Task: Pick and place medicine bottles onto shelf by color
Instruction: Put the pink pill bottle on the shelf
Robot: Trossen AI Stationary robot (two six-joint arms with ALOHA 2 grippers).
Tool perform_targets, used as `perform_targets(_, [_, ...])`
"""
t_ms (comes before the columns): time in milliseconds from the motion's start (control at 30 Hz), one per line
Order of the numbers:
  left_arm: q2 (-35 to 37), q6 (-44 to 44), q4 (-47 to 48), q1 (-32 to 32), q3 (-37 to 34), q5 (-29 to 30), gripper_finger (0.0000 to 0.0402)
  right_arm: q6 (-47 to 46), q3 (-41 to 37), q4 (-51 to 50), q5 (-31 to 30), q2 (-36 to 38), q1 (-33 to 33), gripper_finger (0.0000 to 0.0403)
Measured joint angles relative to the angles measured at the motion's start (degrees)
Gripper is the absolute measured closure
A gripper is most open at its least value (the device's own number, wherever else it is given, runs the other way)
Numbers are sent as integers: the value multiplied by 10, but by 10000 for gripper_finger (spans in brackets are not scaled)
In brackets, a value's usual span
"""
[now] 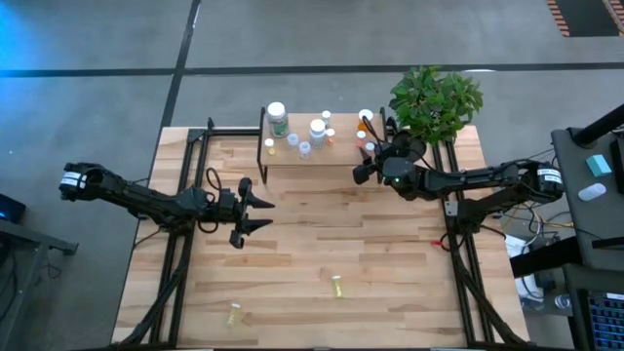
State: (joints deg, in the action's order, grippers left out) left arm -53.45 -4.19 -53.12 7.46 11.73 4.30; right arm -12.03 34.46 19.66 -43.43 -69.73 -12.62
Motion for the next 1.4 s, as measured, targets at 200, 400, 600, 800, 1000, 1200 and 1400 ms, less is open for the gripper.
perform_targets(200, [0,-1,0,0,0,-3,219,-7,0,-1,0,0,0,204])
perform_targets(400, [0,-1,0,0,0,-3,219,-15,0,-1,0,0,0,187])
perform_targets(600, [0,0,0,0,0,-2,219,-15,0,-8,-1,4,8,186])
perform_targets(800, [0,0,0,0,0,1,219,-45,-1,-56,0,32,10,186])
perform_targets(1000, [0,0,0,0,0,1,219,-54,-3,-83,4,58,15,186])
perform_targets(1200, [0,0,0,0,0,1,219,-65,-2,-80,25,70,19,186])
perform_targets(1400, [0,0,0,0,0,1,219,-72,-2,-79,59,73,20,186])
